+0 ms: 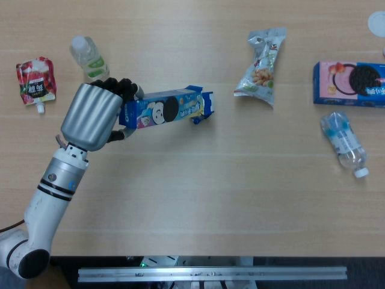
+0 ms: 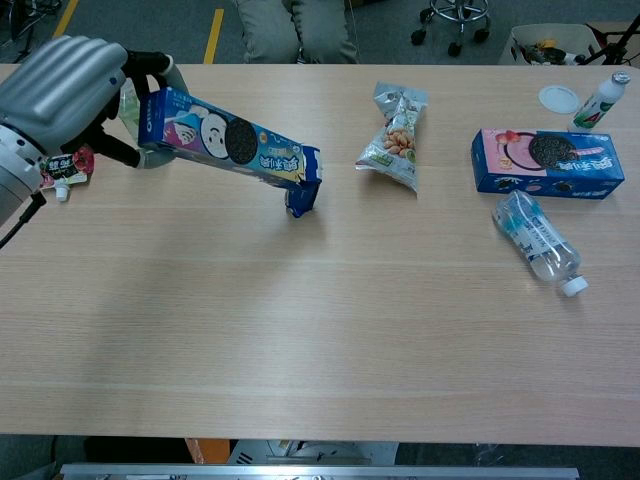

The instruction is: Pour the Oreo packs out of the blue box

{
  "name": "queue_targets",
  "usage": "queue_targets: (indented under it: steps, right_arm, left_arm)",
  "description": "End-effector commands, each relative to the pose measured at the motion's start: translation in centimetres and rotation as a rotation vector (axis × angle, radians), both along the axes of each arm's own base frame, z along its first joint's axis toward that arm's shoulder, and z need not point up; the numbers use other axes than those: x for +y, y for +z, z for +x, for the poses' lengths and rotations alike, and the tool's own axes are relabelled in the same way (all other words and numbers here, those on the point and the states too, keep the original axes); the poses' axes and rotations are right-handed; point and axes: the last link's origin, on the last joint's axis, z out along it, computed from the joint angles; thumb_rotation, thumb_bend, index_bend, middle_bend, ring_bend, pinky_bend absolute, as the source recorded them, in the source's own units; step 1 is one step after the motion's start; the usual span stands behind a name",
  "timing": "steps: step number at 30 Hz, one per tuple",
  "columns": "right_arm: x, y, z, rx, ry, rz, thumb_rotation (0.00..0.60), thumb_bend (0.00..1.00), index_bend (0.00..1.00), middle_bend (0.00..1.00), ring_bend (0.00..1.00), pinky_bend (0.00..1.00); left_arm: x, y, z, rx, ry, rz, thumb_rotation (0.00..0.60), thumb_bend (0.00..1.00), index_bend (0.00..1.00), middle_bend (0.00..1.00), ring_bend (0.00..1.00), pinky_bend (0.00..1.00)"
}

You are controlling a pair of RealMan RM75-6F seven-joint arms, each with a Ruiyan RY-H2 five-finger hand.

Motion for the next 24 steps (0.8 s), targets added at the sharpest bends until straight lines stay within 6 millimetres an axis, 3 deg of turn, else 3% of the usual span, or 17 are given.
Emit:
queue_targets:
  steps: [1, 12, 24]
  right_arm:
    - [0.0, 0.1, 0.0, 0.0, 0.0, -0.002, 0.6, 0.36, 0.41, 0.43, 0.4, 0.43]
    - [-0.1, -0.1, 0.1, 0.001, 0.002, 0.004, 0.6, 0.35, 0.41, 0.43, 0.4, 0.43]
    - [-0.1, -0.3, 0.2, 0.003, 0.003, 0.009, 0.6, 0.35, 0.41, 0.43, 0.4, 0.43]
  left_arm:
    - [0.3, 0.6, 0.0, -0.006, 0.005, 0.018, 0.6, 0.18, 0.47, 0.51, 0.45, 0.62]
    - [0.8, 2.3, -0.7, 0.008, 0.029, 0.053, 0.6, 0.18, 0.47, 0.5, 0.44, 0.62]
    - [-0.3, 1.8, -1.3, 0.037, 0.021, 0.019, 0.6, 0.18, 0.47, 0.5, 0.44, 0.62]
